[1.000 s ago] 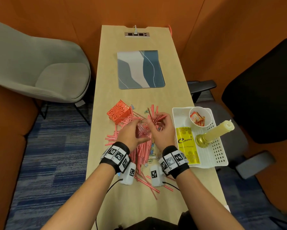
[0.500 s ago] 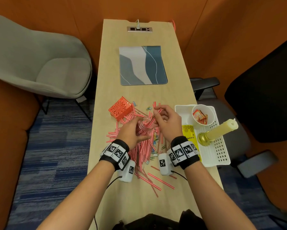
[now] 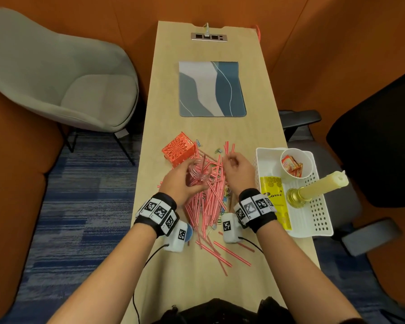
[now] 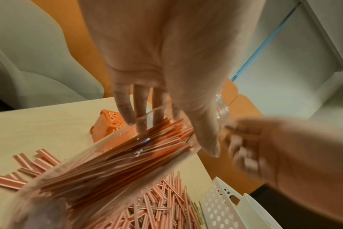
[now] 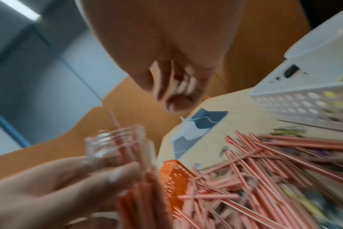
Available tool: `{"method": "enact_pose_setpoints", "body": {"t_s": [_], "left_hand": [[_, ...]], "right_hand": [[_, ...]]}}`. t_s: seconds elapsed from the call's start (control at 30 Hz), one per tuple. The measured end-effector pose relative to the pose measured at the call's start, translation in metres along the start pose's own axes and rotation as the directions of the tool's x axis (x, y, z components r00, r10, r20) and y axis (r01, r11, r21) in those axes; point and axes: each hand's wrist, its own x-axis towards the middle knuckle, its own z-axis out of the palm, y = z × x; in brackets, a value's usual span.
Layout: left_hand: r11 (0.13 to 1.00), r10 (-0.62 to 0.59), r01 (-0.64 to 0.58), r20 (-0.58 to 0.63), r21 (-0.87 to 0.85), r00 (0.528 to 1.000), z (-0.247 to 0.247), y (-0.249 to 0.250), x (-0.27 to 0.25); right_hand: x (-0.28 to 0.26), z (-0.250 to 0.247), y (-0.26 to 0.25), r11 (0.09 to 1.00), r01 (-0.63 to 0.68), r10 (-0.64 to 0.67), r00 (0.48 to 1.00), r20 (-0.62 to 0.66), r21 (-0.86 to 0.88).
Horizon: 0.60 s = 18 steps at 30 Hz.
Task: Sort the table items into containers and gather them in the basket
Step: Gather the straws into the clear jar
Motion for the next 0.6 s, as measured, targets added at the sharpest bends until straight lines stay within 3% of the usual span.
{"method": "enact_pose_setpoints", "body": {"t_s": [0.03, 0.1, 0.17, 0.3, 0.6], "left_hand": [[1.0, -0.011, 0.011, -0.002, -0.002, 1.0, -0.002, -0.004, -0.001], [0.999, -0.032, 0.032, -0.007, -0.023, 0.999, -0.004, -0.011, -0.003], [0.998, -0.045, 0.045, -0.006, -0.049, 0.999, -0.005, -0.016, -0.005], [0.997, -0.054, 0.054, -0.002, -0.059, 0.999, -0.007, -0.024, -0.009], [0.996, -0.055, 0.055, 0.005, -0.07, 0.998, -0.005, -0.029, -0.012]], "right_hand": [[0.001, 0.008, 0.013, 0.977, -0.118, 0.139, 0.984, 0.113, -0.176], [-0.004, 0.028, 0.034, 0.827, -0.202, 0.389, 0.879, 0.275, -0.524], [-0.013, 0.047, 0.046, 0.727, -0.194, 0.479, 0.831, 0.284, -0.659], [-0.027, 0.071, 0.053, 0.634, -0.187, 0.476, 0.859, 0.188, -0.75], [-0.016, 0.069, 0.051, 0.678, -0.22, 0.446, 0.882, 0.154, -0.702]]}}
